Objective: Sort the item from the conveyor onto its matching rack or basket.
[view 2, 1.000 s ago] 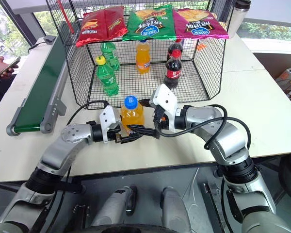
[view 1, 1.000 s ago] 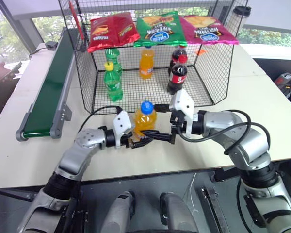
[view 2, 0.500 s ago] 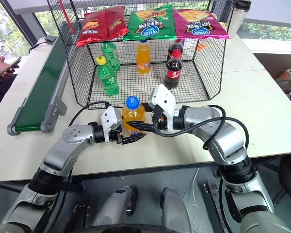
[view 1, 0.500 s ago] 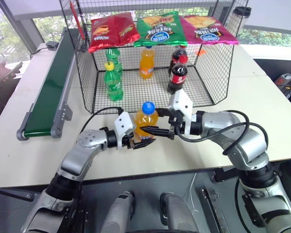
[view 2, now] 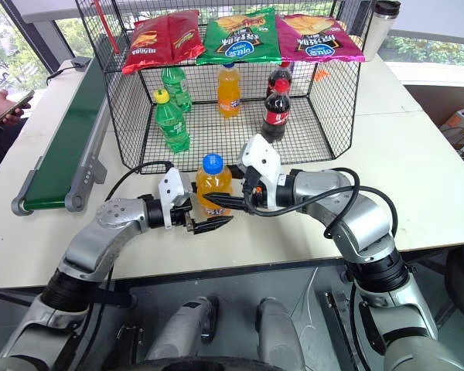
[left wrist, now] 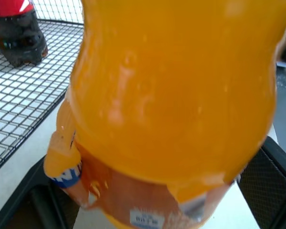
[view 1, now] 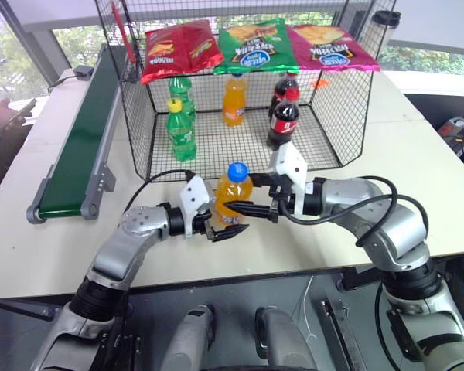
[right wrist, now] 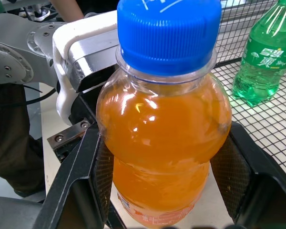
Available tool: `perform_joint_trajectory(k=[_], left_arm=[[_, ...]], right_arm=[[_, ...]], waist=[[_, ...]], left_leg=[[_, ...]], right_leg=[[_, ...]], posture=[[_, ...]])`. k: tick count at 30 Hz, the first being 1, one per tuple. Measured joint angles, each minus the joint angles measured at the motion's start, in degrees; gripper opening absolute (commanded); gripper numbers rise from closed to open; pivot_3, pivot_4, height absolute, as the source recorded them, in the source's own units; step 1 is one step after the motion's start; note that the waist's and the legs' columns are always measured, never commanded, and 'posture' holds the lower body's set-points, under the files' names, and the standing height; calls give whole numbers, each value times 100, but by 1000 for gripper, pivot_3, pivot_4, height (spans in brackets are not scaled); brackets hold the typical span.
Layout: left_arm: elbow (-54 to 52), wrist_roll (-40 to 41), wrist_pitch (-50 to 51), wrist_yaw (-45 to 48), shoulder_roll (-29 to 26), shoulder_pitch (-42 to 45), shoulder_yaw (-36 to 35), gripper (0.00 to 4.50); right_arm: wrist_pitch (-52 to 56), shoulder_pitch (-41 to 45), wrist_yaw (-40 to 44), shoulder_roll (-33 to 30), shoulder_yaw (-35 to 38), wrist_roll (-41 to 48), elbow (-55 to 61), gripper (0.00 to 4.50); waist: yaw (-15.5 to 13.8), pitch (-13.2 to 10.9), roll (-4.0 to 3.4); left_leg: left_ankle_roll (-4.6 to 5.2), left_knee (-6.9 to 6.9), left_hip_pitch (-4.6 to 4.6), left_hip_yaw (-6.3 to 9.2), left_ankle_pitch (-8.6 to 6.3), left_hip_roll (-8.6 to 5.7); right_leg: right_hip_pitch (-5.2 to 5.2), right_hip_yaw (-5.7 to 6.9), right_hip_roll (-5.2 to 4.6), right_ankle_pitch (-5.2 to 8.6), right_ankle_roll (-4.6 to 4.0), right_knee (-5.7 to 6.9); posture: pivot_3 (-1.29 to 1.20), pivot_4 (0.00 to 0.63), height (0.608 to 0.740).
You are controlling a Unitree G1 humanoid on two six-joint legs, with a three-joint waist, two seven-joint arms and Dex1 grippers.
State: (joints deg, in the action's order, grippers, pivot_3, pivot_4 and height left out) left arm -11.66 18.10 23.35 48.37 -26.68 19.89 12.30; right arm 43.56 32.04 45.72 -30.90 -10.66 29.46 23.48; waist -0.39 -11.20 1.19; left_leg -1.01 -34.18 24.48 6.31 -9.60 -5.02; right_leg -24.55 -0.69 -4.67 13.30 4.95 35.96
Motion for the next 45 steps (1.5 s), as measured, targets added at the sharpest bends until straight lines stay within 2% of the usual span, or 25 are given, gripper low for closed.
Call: perform_joint_trajectory(k=[4,11,16,22,27,34,45], left_arm=[[-52,-64,21,-271,-54,-230,-159,4454],[-129,-260,-282,-675,-361,-1024,-835,4454],[-428,-263,-261,-1052,-416,-1622,-1355,4454],[-720,-439,-274,-1686,-2,-1630,-1365,4454],[-778,-859,-355,-2271,289,-1481,-1271,4454],[-914,-1021,-362,-2577,498,-1464,-1167,4454],[-950,-1023,-362,-2631,545,-1460,-1111,4454]], right_arm=[[-59,46,7,-6,-4,-73,-75,2309],[-391,78,54,-144,36,-344,-377,2309],[-824,714,-276,296,40,-778,-1474,2309],[-1784,1643,-993,1209,40,-1456,-3313,2309],[-2369,2084,-1344,1630,100,-1772,-4700,2309],[-2899,2408,-1491,1682,250,-2100,-5859,2309],[-3115,2627,-1501,1719,411,-2258,-6457,2309]], waist=[[18,0,0],[7,1,-1],[30,0,-2],[19,1,-1],[12,1,-2],[84,0,-3],[141,0,-5]], left_leg=[[0,0,-1,0,0,0],[0,0,-2,-1,0,0],[-2,-1,-6,0,0,2],[-2,0,-6,-2,1,-2],[-3,1,-6,-4,1,-4],[-3,1,-8,-4,1,-4],[-3,3,-10,-6,2,-2]], right_leg=[[0,-1,0,-1,2,1],[0,-3,-1,3,-6,3],[-1,-3,1,2,-9,9],[-1,-1,5,-8,8,10],[-3,-1,15,-11,14,12],[-6,-1,20,-12,14,20],[-8,-3,23,-13,15,25]], posture=[[0,150,739],[0,150,739],[0,150,739],[0,150,739],[0,150,739],[0,150,739],[0,150,739]])
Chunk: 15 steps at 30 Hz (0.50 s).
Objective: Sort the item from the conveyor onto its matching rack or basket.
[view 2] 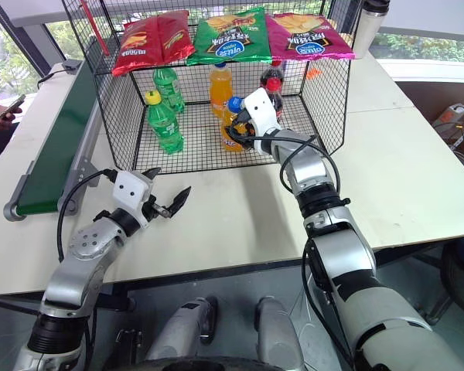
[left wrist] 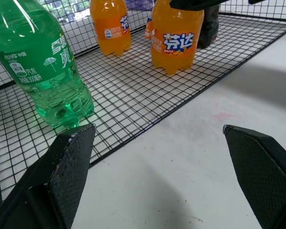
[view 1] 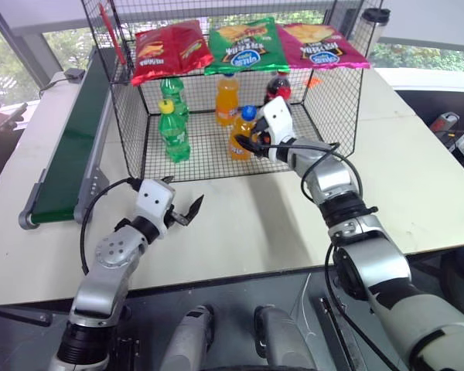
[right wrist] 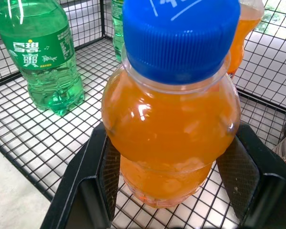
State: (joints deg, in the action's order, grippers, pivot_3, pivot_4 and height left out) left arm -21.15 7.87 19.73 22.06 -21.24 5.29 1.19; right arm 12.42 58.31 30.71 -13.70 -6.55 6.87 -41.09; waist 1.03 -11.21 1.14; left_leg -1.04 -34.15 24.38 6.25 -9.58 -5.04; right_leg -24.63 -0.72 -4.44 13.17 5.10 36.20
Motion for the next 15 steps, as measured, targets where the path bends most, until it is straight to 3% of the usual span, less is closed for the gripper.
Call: perform_joint_trajectory(k=[11,15], left_arm=[[0,-42,-1,-5,9,-2,17,4454],[1,-50,-1,-13,40,-2,21,4500]], right_arm=[[63,76,101,159,91,10,-72,2309],[79,87,142,163,93,8,-71,4295]], waist=[[-1,0,0],[-1,0,-1]], left_leg=[[0,0,0,0,0,0],[0,0,0,0,0,-1]], right_leg=[[0,-1,0,0,0,0],[0,-1,0,0,0,0]], posture=[[0,150,739],[0,150,739]])
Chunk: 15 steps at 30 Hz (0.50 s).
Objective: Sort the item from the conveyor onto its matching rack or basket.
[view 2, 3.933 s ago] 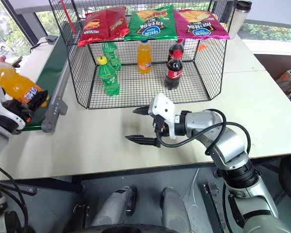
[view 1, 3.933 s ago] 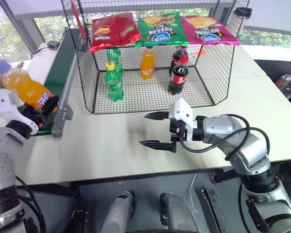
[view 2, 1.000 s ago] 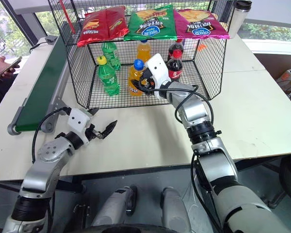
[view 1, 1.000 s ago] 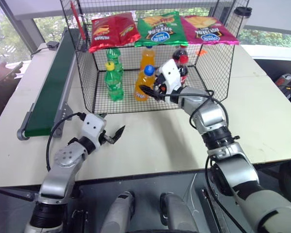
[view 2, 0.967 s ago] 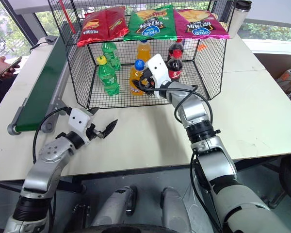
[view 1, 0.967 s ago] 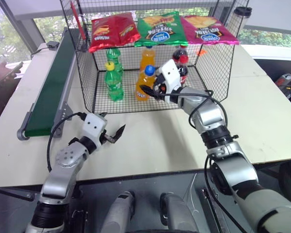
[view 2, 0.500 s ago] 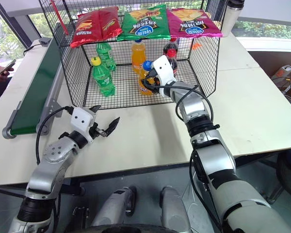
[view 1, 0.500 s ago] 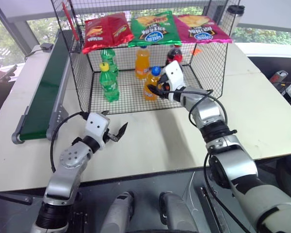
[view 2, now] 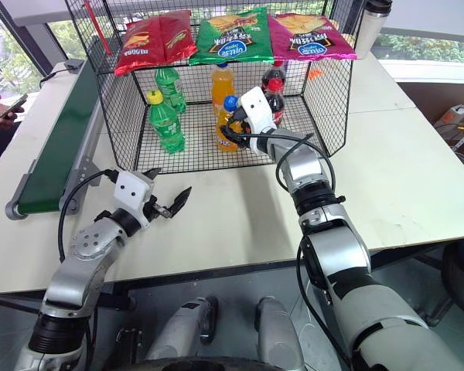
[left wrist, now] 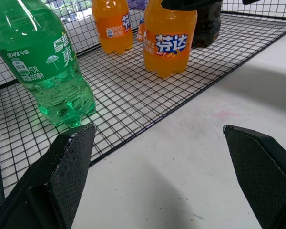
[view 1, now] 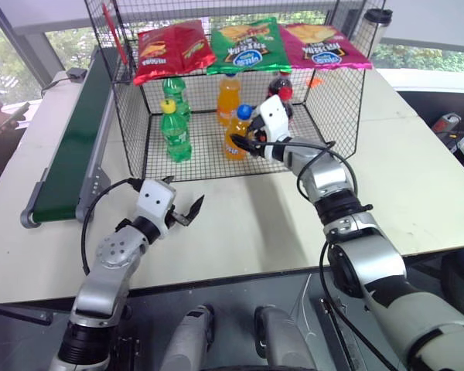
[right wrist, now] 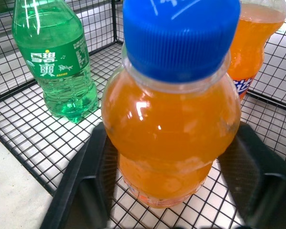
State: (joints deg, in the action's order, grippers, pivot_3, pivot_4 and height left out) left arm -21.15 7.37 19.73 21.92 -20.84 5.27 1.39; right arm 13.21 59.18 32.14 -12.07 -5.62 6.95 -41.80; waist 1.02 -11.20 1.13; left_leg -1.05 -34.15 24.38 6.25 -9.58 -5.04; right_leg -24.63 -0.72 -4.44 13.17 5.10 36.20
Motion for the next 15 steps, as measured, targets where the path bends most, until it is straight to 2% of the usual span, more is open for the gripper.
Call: perform_joint_trajectory(k=[1,10,15], left_arm=[[0,-4,0,-5,10,0,1,4500],[7,-55,-2,-55,88,0,9,4500],[20,-61,-10,-53,107,3,13,4500]], right_arm=[[0,23,2,0,0,-1,0,4486],[-4,65,-11,-3,39,-11,28,4486],[181,31,101,-141,26,-58,618,4486]], waist=[[0,0,0],[-1,1,-1],[-4,1,-1]], left_leg=[[0,0,0,0,0,0],[0,0,-2,0,0,0],[0,0,-2,0,0,0]], right_leg=[[0,0,0,0,0,0],[1,0,0,0,0,1],[1,0,0,0,0,1]], posture=[[0,150,739],[0,150,739],[0,150,739]])
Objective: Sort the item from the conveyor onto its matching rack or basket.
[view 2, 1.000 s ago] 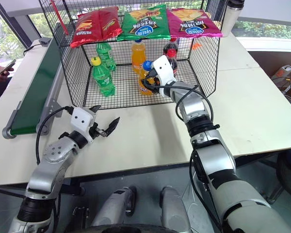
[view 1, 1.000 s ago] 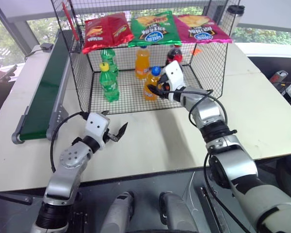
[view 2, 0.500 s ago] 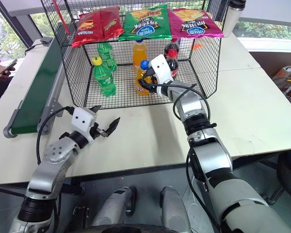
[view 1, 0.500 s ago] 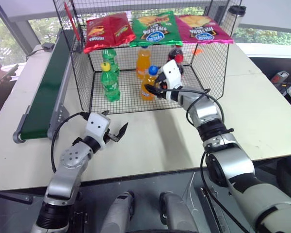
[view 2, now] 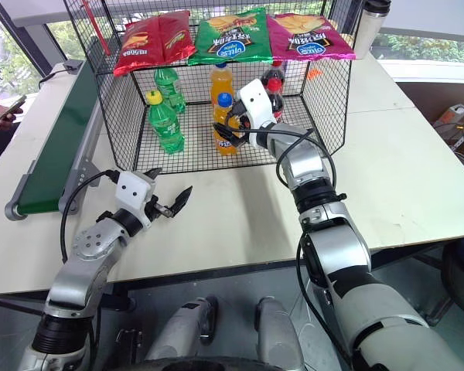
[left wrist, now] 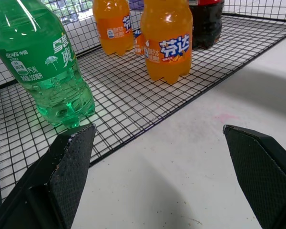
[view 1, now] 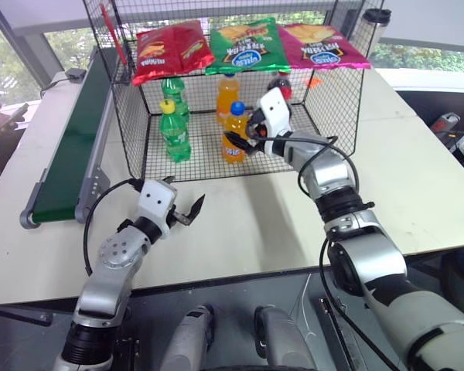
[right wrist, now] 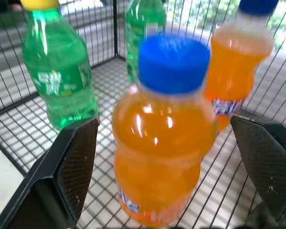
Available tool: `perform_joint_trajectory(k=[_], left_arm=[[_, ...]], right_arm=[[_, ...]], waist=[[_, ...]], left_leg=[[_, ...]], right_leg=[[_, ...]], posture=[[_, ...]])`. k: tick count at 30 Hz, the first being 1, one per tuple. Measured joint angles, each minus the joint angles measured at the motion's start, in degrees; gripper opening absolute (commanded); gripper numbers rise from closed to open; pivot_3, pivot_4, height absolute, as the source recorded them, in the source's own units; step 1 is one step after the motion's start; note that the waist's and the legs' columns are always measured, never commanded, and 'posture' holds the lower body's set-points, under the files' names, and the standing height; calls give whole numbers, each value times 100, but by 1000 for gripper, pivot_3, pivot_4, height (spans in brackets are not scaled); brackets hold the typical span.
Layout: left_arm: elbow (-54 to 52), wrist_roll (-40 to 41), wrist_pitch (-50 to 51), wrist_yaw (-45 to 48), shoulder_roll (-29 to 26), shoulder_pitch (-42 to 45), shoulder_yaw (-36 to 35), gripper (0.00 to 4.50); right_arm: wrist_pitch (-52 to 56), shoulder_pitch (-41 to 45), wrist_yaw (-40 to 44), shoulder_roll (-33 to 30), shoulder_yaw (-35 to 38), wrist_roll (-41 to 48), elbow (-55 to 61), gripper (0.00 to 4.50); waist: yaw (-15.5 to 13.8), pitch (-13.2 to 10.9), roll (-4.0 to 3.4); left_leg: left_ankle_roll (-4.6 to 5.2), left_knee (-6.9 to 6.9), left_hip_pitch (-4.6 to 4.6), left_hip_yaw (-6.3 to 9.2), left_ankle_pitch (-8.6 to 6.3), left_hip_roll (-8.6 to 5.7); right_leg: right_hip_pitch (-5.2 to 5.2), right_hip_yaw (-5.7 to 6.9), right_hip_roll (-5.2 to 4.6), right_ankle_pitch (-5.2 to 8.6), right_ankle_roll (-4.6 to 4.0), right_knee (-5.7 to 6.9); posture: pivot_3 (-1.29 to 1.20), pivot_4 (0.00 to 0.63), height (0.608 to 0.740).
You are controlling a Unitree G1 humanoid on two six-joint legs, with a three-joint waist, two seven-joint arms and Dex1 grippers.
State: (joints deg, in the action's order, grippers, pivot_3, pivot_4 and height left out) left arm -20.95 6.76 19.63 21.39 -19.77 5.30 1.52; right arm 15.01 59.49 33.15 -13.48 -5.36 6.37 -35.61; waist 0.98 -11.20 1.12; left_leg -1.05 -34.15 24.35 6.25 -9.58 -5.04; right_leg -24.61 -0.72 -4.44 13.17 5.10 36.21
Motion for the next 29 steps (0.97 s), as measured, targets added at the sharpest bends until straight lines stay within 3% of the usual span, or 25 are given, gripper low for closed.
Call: perform_joint_trajectory(k=[4,11,17,22,29], left_arm=[[16,-1,-16,6,0,-4,-3,4500],[43,10,-33,121,-9,-6,-5,4500],[9,146,64,256,-35,-33,-19,4500],[-27,297,149,456,-153,-69,-23,4500],[-185,558,415,713,-285,-80,-21,4500]], right_arm=[[407,-366,329,-477,-90,-64,880,4486],[1499,-1751,928,-1233,-116,144,2853,4486],[2446,-3119,1155,-1402,-100,784,4692,4486],[2886,-3751,794,-1315,51,1083,5363,4486],[3008,-3997,318,-1215,231,1138,5406,4486]], waist=[[-47,2,1],[-21,2,-1],[-33,3,-2],[-40,4,-1],[-41,4,-1]], left_leg=[[0,-2,0,2,0,-2],[1,-2,0,1,-1,2],[1,-9,0,2,-1,3],[0,-15,-2,3,-1,3],[0,-15,-2,3,-1,3]], right_leg=[[6,2,-4,1,0,-2],[5,1,-12,2,0,-3],[10,1,-15,9,-13,-4],[17,2,-17,14,-22,-4],[16,3,-17,14,-22,-5]], posture=[[0,150,739],[0,150,739],[0,150,739],[0,150,739],[0,150,739]])
